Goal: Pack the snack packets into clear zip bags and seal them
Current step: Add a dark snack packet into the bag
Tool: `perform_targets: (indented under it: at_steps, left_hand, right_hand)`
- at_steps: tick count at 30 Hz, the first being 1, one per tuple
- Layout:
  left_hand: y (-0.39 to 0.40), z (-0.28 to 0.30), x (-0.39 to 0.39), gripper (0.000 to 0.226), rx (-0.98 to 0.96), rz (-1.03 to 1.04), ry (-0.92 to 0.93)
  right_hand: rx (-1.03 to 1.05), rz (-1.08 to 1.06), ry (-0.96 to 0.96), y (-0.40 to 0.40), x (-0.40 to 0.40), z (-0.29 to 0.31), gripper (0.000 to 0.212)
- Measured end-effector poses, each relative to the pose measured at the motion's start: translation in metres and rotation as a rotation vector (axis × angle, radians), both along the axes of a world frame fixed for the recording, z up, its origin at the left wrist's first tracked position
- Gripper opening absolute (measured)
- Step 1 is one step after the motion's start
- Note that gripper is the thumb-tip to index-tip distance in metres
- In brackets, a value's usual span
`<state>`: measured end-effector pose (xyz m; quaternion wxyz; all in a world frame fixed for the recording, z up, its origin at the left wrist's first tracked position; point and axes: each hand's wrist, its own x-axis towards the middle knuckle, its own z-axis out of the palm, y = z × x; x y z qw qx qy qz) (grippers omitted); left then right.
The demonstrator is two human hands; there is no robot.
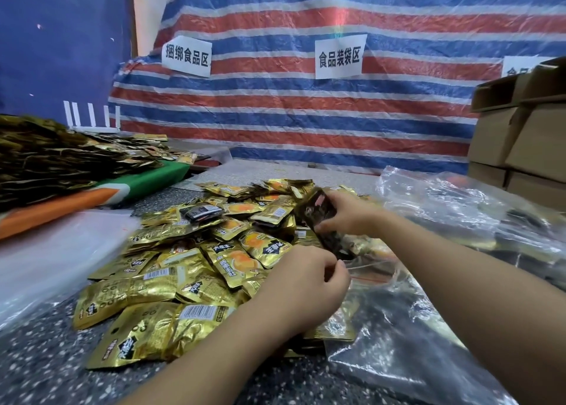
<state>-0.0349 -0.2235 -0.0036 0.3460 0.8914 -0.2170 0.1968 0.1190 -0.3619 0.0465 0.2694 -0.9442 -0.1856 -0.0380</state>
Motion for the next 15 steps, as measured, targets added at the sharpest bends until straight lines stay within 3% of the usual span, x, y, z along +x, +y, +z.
perform_targets:
  at_steps: [4,9,12,15]
  left_hand:
    - [0.001,0.000,0.001,0.041,0.003,-0.004,0.005]
    - [0.002,0.001,0.000,0.037,-0.037,-0.026,0.015]
    - [0.002,0.004,-0.001,0.039,-0.051,-0.050,0.030]
    - [0.003,0.007,-0.001,0.054,-0.074,-0.073,0.028]
  right_hand:
    - [0.688,0.018,-0.013,0.000,-0.024,0.021,0.036]
    - [1.378,0.107,0.243,-0.022,-0.066,0.043,0.019]
    - [1.585,0.168,0.301,-0.048,-0.097,0.043,0.017]
    - [1.622,0.196,0.235,-0.069,-0.123,0.034,0.018]
